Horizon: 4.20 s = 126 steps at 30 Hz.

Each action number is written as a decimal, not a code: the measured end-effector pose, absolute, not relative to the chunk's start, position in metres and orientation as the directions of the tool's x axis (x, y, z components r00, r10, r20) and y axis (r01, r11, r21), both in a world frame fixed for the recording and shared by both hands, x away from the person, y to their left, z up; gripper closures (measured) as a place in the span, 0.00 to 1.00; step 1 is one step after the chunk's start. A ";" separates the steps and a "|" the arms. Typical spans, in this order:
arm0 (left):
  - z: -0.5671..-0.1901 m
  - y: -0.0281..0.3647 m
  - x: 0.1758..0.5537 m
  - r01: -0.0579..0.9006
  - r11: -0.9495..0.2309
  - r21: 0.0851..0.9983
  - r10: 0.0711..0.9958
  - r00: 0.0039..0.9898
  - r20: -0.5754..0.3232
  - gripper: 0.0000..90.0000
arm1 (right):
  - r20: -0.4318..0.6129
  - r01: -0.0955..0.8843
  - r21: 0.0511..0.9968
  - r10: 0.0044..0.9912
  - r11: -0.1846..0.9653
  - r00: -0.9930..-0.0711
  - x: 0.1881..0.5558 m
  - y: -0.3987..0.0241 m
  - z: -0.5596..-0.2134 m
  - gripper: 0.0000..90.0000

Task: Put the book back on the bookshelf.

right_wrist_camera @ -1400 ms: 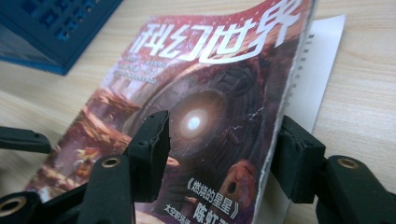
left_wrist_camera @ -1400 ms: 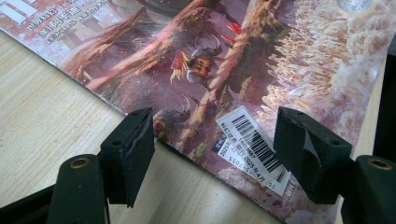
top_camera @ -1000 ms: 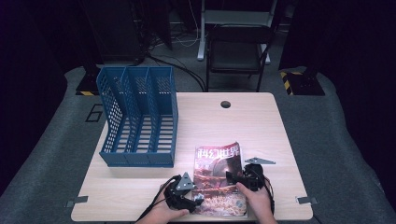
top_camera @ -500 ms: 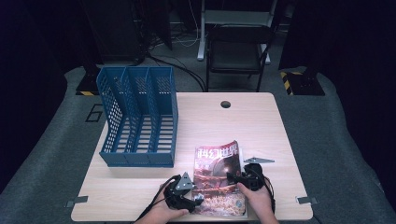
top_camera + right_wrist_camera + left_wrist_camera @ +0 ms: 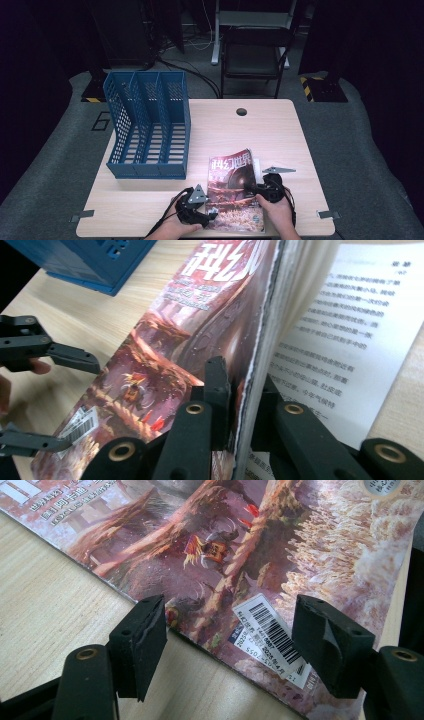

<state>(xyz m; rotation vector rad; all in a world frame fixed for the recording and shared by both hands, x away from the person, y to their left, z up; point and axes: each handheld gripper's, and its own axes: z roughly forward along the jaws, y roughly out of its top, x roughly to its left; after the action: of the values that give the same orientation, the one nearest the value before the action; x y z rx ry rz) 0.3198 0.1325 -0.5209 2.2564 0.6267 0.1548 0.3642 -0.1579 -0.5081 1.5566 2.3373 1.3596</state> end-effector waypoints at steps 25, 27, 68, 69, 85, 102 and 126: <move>-0.521 0.136 0.325 0.437 -0.546 0.714 0.513 0.849 -0.127 0.31 | 0.439 0.689 0.722 0.728 0.063 -0.527 0.354 -0.156 -0.496 0.97; -0.521 0.137 0.327 0.446 -0.542 0.713 0.513 0.847 -0.140 0.31 | 0.444 0.686 0.726 0.726 0.053 -0.525 0.352 -0.156 -0.495 0.97; -0.525 0.115 0.355 0.487 -0.486 0.725 0.450 0.851 -0.271 0.08 | 0.418 0.548 0.836 0.641 0.006 -0.644 0.327 -0.153 -0.471 0.97; -0.525 0.114 0.355 0.484 -0.488 0.726 0.445 0.854 -0.270 0.08 | 0.418 0.547 0.837 0.637 0.006 -0.647 0.326 -0.153 -0.471 0.97; -0.525 0.120 0.359 0.508 -0.463 0.727 0.445 0.842 -0.305 0.18 | 0.435 0.566 0.824 0.636 0.004 -0.637 0.333 -0.152 -0.478 0.97; -0.523 0.127 0.365 0.574 -0.419 0.704 0.484 0.797 -0.362 0.35 | 0.444 0.587 0.809 0.637 0.016 -0.630 0.340 -0.151 -0.484 0.97; -0.510 0.128 0.360 0.555 -0.432 0.711 0.468 0.812 -0.349 0.56 | 0.447 0.601 0.799 0.648 0.021 -0.617 0.345 -0.152 -0.489 0.97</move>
<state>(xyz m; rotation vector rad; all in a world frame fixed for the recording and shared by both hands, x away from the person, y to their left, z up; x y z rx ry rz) 0.3596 0.1277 -0.5101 2.0991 0.7524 -0.1231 0.3453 -0.1523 -0.4886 1.3551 2.2134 1.6932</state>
